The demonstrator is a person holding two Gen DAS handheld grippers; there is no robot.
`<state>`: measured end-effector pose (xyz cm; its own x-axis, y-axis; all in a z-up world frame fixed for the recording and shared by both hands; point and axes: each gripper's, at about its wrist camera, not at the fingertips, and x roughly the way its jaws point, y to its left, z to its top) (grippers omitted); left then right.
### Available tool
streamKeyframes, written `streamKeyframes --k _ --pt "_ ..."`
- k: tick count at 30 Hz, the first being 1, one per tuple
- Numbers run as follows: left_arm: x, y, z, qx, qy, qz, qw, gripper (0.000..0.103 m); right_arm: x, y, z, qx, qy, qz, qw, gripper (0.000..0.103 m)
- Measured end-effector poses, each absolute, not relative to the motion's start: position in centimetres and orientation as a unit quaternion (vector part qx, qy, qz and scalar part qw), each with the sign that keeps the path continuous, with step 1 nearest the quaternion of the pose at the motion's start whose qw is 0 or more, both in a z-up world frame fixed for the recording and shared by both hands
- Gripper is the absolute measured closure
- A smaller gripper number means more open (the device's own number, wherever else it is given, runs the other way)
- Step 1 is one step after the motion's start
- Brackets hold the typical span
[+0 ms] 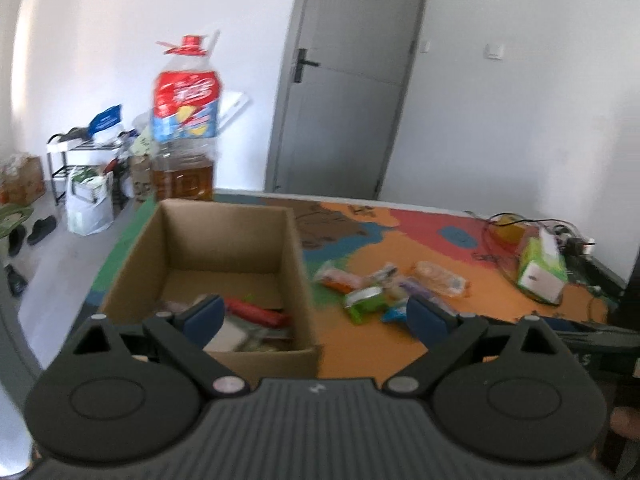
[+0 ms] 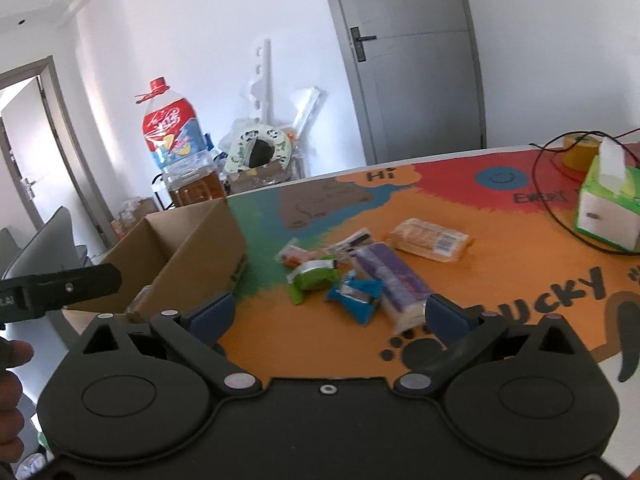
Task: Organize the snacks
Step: 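Move both tools from the box back over the snack pile, then grasp the blue packet with the left tool while the right tool grasps the purple bar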
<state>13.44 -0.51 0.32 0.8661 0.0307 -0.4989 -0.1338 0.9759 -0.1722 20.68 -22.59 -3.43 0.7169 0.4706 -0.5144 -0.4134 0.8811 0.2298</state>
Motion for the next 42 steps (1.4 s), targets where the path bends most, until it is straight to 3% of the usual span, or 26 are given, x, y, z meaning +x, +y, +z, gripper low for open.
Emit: streamKeyframes --k 5,9,21,42 --pt "14.0 -3.0 0.4 -0.09 0.24 0.012 0.966 0.007 21.2 -24.1 -4.0 0.055 0.283 0.229 0.93 0.003" --pt "15.1 -4.7 -0.1 -0.088 0.246 -0.001 0.965 0.008 21.8 -25.3 -4.7 0.066 0.285 0.228 0.929 0.018" --pt "19.4 -7.7 -2.9 -0.084 0.27 -0.003 0.959 0.021 23.5 -27.4 -6.3 0.077 0.288 0.235 0.925 0.042" --pt "27.0 -7.9 -7.9 -0.106 0.335 0.008 0.936 0.052 30.0 -25.9 -9.7 0.074 0.333 0.257 0.904 0.056"
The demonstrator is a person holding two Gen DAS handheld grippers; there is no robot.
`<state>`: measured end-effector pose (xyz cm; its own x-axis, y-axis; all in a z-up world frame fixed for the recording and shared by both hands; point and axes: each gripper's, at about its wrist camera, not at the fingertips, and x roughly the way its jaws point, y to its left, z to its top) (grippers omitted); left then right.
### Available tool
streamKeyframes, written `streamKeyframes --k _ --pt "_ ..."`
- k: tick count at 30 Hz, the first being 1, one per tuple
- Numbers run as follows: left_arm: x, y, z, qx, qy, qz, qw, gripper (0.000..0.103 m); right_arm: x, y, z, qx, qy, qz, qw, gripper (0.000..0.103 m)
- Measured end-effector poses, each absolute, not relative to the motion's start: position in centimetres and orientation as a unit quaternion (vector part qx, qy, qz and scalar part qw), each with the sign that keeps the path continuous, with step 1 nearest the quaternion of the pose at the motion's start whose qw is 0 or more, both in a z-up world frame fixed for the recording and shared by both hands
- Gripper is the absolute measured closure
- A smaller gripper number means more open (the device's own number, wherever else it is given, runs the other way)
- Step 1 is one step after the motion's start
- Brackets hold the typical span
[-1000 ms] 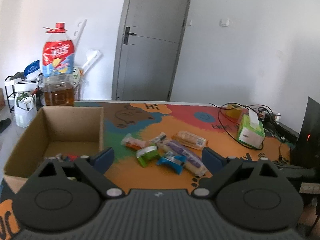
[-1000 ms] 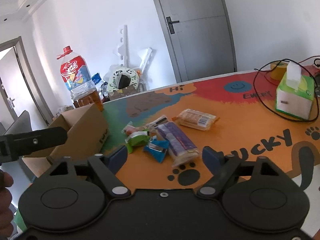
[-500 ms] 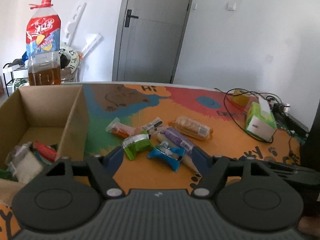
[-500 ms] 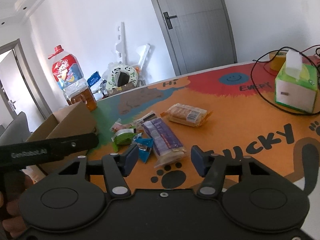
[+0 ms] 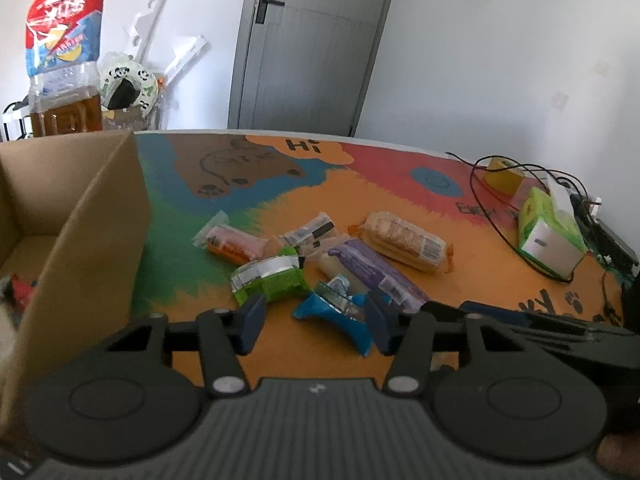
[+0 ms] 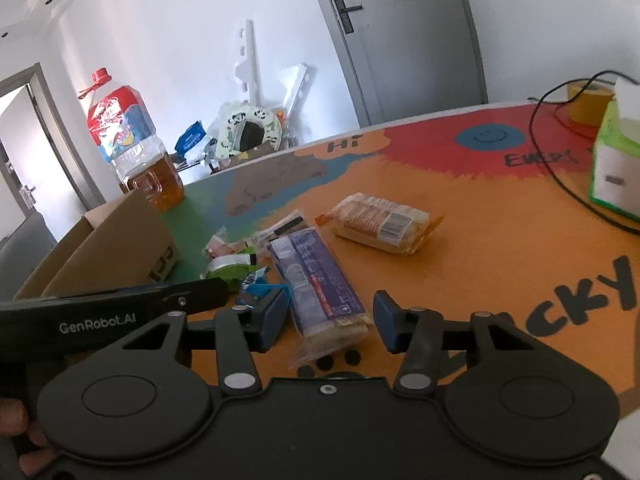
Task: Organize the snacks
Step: 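Grasp the blue packet with the left tool while the right tool grasps the purple bar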
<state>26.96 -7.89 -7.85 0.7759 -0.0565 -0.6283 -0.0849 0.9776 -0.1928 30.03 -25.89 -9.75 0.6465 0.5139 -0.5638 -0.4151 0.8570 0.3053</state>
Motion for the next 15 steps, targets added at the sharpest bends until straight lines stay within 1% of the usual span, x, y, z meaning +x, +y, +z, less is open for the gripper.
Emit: streamKeyframes --k 3,6,15 --pt "27.8 -7.8 -8.2 -0.112 0.339 0.008 0.934 0.055 30.8 -25.7 -10.3 0.073 0.338 0.259 0.902 0.057" --pt "28.6 -8.0 -8.5 -0.113 0.343 0.007 0.932 0.057 31.2 -25.8 -10.6 0.078 0.342 0.263 0.899 0.063" --pt "30.2 -9.2 -9.7 -0.112 0.351 -0.007 0.93 0.059 30.9 -26.6 -11.1 0.097 0.342 0.267 0.896 0.065"
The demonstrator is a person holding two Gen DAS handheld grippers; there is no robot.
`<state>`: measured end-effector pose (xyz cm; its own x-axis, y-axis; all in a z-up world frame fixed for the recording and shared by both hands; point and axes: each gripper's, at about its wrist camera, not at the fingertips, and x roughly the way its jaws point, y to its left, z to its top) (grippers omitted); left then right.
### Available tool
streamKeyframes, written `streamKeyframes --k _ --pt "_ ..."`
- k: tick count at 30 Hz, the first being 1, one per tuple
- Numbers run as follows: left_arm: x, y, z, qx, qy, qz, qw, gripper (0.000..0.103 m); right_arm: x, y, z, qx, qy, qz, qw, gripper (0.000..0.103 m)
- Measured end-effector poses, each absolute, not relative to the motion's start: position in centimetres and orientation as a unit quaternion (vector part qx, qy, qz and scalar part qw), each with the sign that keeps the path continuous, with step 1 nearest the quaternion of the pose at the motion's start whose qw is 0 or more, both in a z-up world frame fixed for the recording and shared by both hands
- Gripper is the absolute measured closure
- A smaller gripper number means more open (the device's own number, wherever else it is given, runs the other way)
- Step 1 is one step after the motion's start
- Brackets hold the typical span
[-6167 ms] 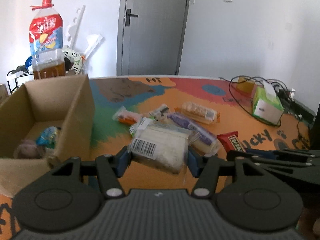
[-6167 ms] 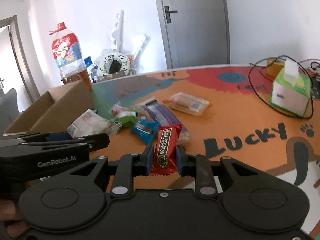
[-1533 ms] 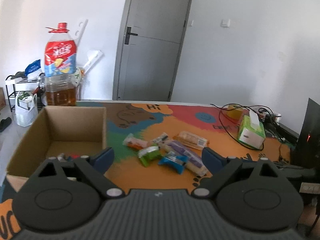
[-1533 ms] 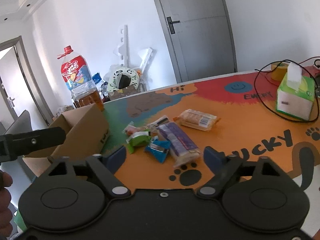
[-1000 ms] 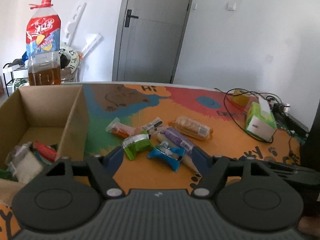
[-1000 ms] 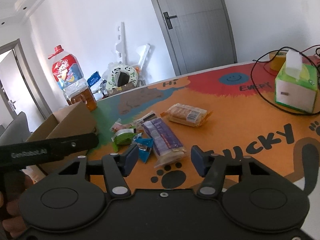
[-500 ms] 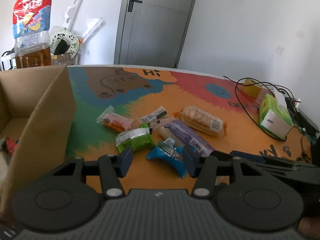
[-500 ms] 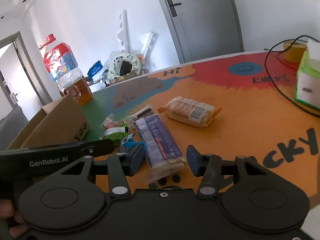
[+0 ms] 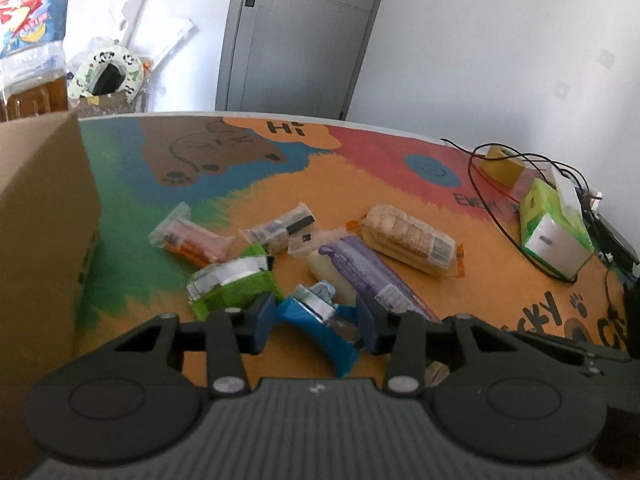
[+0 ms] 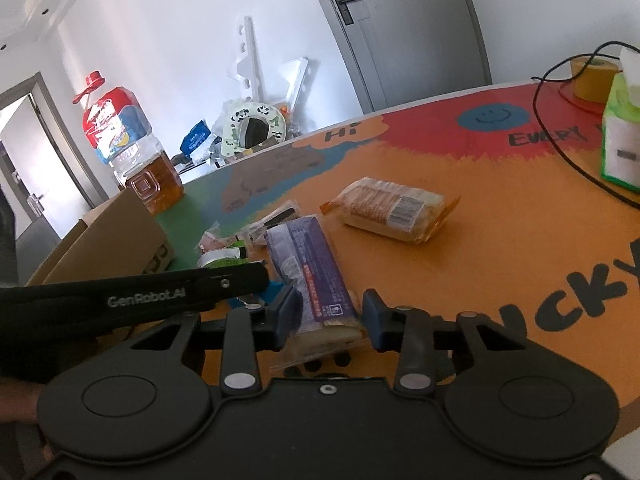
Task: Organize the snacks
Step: 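Grasp the blue packet with the left tool while the right tool grasps the purple bar, then lift the blue packet with the left tool while the right tool lifts the purple bar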
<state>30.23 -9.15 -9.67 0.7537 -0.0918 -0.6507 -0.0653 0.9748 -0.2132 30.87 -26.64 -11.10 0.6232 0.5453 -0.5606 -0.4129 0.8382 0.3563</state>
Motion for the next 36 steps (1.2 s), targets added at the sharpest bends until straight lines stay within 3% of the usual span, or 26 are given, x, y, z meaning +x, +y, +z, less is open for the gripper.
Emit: streamKeyframes --k 14,23,36 --pt "29.1 -9.5 -10.2 -0.106 0.343 -0.015 0.933 0.059 29.2 -27.1 -10.9 0.092 0.347 0.257 0.897 0.065" --pt "26.5 -9.1 -9.4 -0.117 0.338 -0.015 0.934 0.074 27.2 -26.7 -10.8 0.087 0.351 0.256 0.896 0.065" --pt "23.3 -8.3 -9.2 -0.129 0.335 0.008 0.933 0.074 24.5 -26.7 -10.6 0.074 0.349 0.251 0.9 0.065"
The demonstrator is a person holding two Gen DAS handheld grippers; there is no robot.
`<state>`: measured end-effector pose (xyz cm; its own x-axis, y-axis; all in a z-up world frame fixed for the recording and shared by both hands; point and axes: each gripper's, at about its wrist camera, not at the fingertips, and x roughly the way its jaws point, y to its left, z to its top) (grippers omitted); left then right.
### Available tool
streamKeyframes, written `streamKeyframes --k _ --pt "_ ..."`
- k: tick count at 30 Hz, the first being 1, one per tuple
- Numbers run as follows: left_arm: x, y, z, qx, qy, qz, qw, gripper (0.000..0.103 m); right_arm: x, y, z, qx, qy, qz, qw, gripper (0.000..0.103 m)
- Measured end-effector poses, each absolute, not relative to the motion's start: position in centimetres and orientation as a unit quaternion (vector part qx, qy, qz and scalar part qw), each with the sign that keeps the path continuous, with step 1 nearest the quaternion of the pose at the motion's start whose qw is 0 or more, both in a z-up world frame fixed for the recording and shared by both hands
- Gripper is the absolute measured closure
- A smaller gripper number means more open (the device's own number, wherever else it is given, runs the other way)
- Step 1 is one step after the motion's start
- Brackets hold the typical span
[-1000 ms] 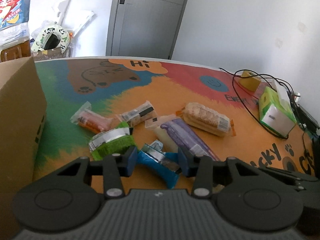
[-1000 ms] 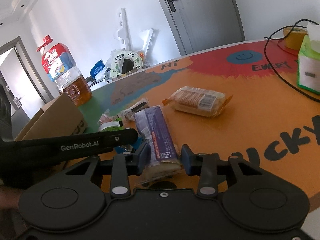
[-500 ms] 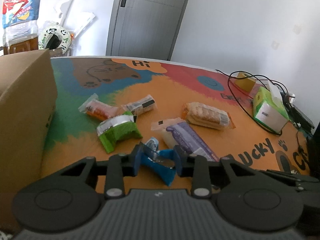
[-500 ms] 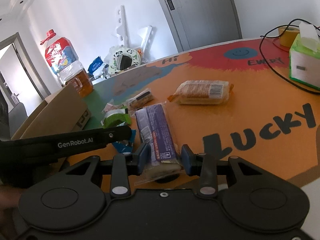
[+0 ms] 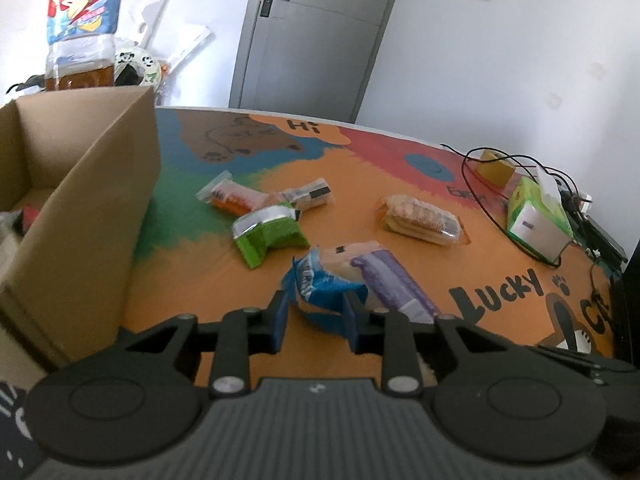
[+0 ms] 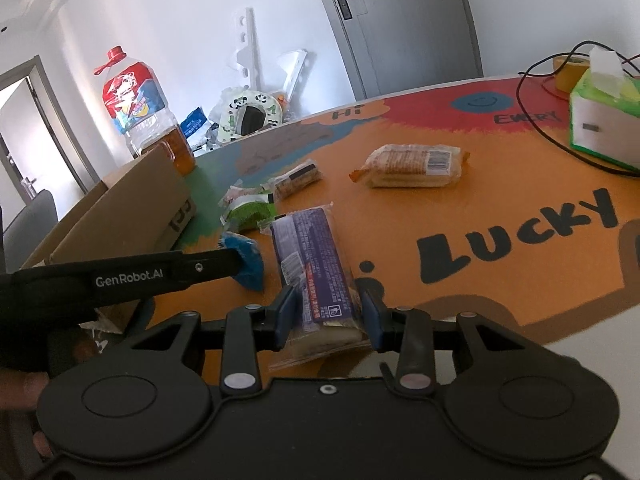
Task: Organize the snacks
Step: 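Lift the blue packet with the left tool while the right tool lifts the purple bar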
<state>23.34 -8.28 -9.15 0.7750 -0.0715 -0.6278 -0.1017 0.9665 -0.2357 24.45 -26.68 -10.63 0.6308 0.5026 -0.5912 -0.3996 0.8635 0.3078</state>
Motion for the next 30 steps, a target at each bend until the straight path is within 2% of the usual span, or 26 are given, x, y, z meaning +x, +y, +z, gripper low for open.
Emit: streamKeyframes --k 10,14,19,22,27,30 --pt "22.0 -7.1 -9.2 -0.152 0.339 0.02 0.928 0.074 23.1 -27.8 -10.2 0.08 0.358 0.237 0.9 0.065" --pt "21.4 -6.6 -8.6 -0.156 0.329 0.027 0.931 0.071 22.8 -27.3 -9.6 0.085 0.356 0.254 0.895 0.063" --pt "21.3 -6.0 -8.2 -0.168 0.323 0.032 0.931 0.068 23.0 -26.9 -9.2 0.088 0.344 0.253 0.9 0.053" --pt "21.7 -6.2 -8.2 -0.17 0.321 0.036 0.931 0.062 23.2 -26.5 -9.6 0.078 0.346 0.244 0.903 0.049" --pt "22.5 -6.8 -8.5 -0.175 0.321 0.043 0.93 0.045 23.5 -25.9 -10.4 0.062 0.354 0.234 0.903 0.044" --pt "23.1 -7.6 -8.7 -0.167 0.315 0.041 0.933 0.042 23.6 -25.9 -10.7 0.062 0.354 0.235 0.903 0.043"
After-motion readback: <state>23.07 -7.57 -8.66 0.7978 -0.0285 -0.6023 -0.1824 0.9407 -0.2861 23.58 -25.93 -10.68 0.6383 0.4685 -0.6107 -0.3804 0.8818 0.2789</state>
